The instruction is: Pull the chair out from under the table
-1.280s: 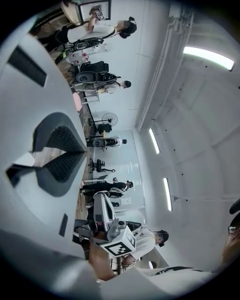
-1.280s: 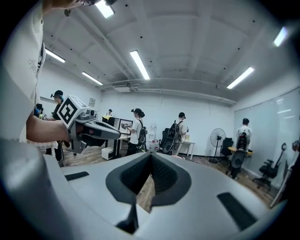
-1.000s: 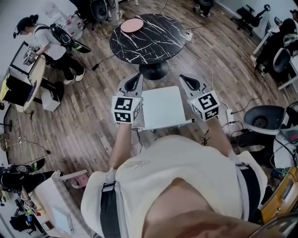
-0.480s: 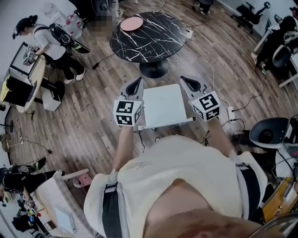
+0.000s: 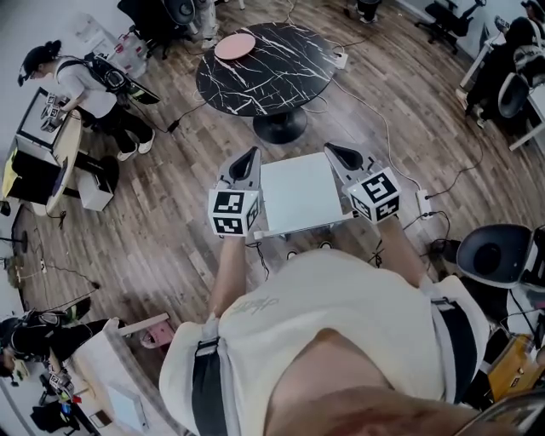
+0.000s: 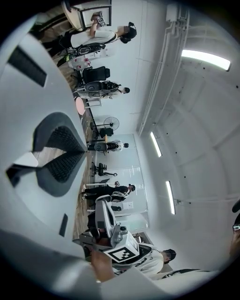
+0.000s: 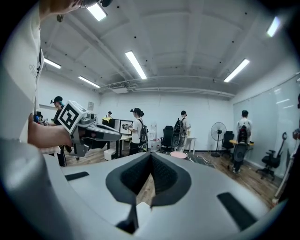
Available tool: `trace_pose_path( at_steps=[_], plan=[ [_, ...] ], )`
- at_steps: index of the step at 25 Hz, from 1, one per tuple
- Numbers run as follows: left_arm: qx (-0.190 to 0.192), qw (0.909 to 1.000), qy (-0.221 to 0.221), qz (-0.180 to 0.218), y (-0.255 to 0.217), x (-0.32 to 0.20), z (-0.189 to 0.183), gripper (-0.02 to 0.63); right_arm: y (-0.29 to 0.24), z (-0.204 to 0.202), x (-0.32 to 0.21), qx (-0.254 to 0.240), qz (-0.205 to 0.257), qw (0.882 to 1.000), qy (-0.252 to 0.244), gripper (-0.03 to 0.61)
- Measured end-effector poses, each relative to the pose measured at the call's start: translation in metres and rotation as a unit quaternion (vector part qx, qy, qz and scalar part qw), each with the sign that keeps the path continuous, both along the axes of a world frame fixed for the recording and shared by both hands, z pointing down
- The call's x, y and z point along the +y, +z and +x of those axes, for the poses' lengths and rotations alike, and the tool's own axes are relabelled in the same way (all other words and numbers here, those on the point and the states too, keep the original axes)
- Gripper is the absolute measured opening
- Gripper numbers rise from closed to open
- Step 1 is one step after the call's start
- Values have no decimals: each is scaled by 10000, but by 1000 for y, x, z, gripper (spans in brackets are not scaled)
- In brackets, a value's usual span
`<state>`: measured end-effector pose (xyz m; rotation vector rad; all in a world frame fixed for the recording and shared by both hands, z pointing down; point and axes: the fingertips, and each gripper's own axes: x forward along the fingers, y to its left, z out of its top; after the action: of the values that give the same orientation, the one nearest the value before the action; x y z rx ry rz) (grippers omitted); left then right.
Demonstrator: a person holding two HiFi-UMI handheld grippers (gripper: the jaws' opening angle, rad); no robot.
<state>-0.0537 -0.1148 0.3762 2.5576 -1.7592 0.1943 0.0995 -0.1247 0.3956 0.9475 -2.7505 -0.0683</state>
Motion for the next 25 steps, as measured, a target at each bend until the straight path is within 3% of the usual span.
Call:
trace_pose_path(
  at_steps=[9,17,25],
  plan=[
    [22,10000,-4,-53,6,8,-1,17,-3,0,5,34,100,9999,34,5],
    [149,9998,-61,-139,17,7,-7,17,5,1,7,-71,-75,9999,27,5],
    [138,9999,2,-23,7,6,-4,17,-2,1,8,-89,61,9999,74,5]
  ],
)
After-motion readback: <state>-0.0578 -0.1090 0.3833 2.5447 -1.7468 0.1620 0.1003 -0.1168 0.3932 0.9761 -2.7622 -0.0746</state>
